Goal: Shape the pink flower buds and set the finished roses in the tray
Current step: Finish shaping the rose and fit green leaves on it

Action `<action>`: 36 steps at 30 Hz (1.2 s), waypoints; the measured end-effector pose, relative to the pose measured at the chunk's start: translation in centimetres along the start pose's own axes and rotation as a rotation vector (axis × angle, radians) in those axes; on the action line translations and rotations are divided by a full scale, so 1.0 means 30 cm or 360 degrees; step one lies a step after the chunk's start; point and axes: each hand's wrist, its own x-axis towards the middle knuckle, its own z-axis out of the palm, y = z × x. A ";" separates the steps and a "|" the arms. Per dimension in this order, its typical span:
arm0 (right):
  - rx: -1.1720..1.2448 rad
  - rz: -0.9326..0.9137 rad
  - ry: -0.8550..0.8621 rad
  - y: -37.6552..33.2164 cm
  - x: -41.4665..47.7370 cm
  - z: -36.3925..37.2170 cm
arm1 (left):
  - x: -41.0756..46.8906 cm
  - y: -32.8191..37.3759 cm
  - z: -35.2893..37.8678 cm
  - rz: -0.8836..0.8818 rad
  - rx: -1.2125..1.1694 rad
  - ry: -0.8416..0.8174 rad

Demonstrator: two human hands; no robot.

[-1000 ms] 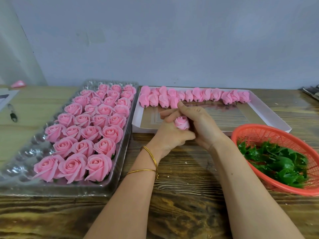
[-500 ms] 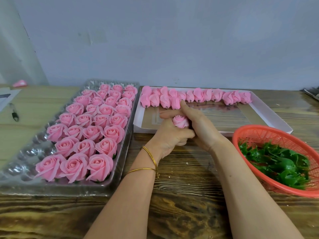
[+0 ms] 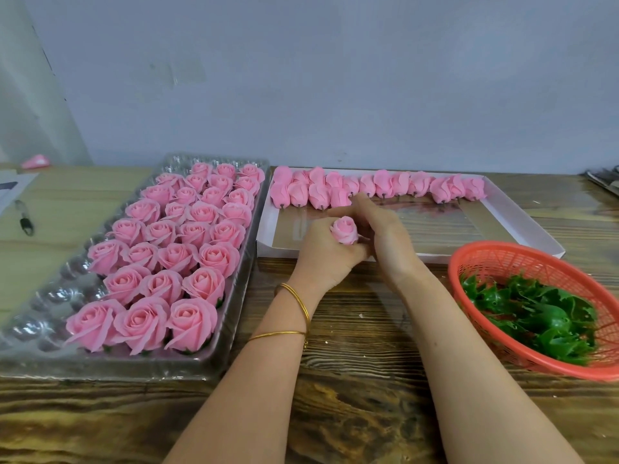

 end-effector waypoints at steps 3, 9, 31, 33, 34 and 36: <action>-0.0009 -0.0066 0.0031 -0.003 -0.001 0.009 | 0.002 0.003 0.005 0.0026 0.0196 0.0119; -0.0397 -0.0316 0.0027 0.008 -0.007 0.051 | 0.009 0.003 0.011 -0.0068 0.0709 0.0253; -0.0301 -0.0170 -0.0195 0.007 -0.017 0.050 | 0.020 -0.016 0.015 -0.0080 0.0625 0.0370; -0.0278 -0.0119 -0.0200 0.004 -0.021 0.048 | 0.019 -0.020 0.016 -0.0070 0.0630 0.0346; -0.0278 -0.0103 -0.0202 0.002 -0.022 0.047 | 0.020 -0.024 0.015 -0.0065 0.0641 0.0326; -0.0279 -0.0081 -0.0213 -0.001 -0.024 0.045 | 0.022 -0.033 0.012 -0.0053 0.0616 0.0317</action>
